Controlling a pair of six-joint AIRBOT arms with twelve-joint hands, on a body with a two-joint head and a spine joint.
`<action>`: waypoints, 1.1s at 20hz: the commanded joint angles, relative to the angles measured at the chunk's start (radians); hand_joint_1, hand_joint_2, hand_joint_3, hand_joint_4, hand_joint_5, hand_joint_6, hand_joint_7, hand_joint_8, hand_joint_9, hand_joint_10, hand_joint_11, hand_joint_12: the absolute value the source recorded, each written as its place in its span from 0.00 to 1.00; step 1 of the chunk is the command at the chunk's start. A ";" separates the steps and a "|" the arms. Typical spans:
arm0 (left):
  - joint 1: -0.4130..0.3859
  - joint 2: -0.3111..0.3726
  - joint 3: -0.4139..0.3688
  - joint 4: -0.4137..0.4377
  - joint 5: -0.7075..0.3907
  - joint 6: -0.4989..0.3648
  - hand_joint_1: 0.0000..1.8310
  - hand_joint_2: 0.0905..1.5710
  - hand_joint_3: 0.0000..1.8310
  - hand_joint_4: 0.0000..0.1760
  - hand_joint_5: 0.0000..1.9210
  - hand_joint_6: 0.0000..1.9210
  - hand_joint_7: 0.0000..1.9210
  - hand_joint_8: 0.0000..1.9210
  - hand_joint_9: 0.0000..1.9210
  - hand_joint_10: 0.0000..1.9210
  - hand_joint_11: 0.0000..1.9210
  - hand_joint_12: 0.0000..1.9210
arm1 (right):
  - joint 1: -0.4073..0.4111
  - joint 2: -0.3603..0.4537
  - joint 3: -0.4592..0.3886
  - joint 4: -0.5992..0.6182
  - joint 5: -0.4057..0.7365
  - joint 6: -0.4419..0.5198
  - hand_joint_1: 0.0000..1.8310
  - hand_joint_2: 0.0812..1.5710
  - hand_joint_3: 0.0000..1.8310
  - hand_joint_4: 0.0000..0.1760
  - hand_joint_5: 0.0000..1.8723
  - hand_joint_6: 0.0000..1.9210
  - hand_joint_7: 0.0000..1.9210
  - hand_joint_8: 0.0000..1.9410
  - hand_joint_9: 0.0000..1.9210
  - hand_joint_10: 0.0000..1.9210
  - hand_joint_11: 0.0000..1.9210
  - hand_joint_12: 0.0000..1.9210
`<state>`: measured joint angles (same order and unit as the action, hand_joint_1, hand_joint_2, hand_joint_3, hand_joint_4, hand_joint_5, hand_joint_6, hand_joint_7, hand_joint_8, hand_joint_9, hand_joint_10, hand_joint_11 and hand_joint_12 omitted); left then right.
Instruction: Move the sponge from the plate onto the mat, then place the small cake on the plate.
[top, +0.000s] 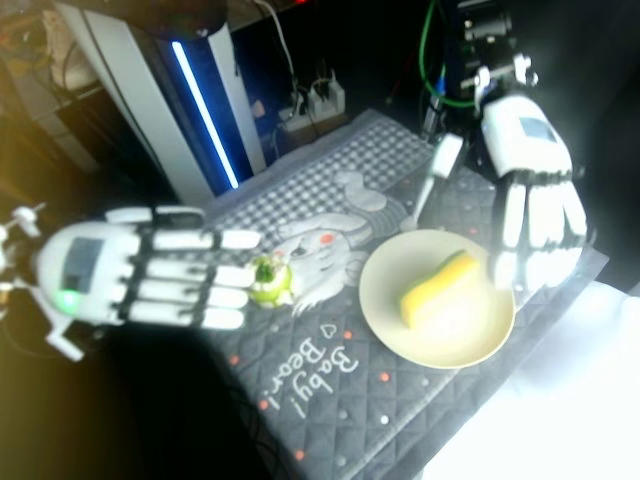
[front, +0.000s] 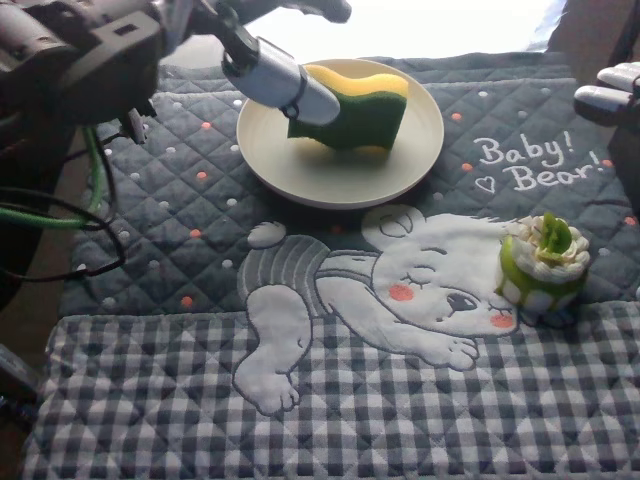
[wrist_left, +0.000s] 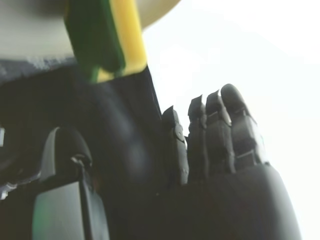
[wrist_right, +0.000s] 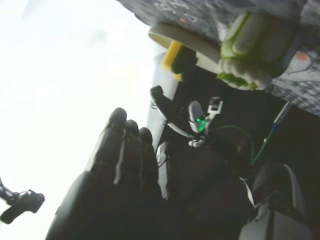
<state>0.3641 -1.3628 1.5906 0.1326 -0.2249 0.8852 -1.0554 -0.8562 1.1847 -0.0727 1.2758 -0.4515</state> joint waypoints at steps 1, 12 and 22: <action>-0.019 -0.016 0.016 -0.003 -0.050 0.029 0.46 0.56 0.00 0.17 0.34 0.00 0.29 0.00 0.24 0.01 0.00 0.50 | 0.014 -0.001 0.010 0.039 0.117 0.000 0.28 0.54 0.00 0.88 0.00 0.00 0.00 0.00 0.01 0.00 0.04 0.07; -0.008 -0.145 0.153 -0.030 0.011 0.057 0.74 0.68 0.00 0.00 0.61 0.19 0.50 0.58 0.50 0.60 0.38 0.60 | 0.015 -0.040 0.031 0.013 0.102 0.027 0.26 0.57 0.01 0.82 0.03 0.01 0.03 0.00 0.05 0.01 0.10 0.05; 0.095 0.339 -0.392 0.048 -0.402 0.039 0.70 0.64 0.00 0.00 0.68 0.12 0.56 0.52 0.58 0.23 0.36 0.70 | 0.015 -0.025 0.013 0.014 0.098 0.046 0.27 0.59 0.00 0.71 0.07 0.01 0.05 0.00 0.06 0.00 0.08 0.04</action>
<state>0.4686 -1.0172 1.1950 0.1837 -0.4911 0.9268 -1.0504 -0.8875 1.1984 -0.0940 1.2568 -0.4149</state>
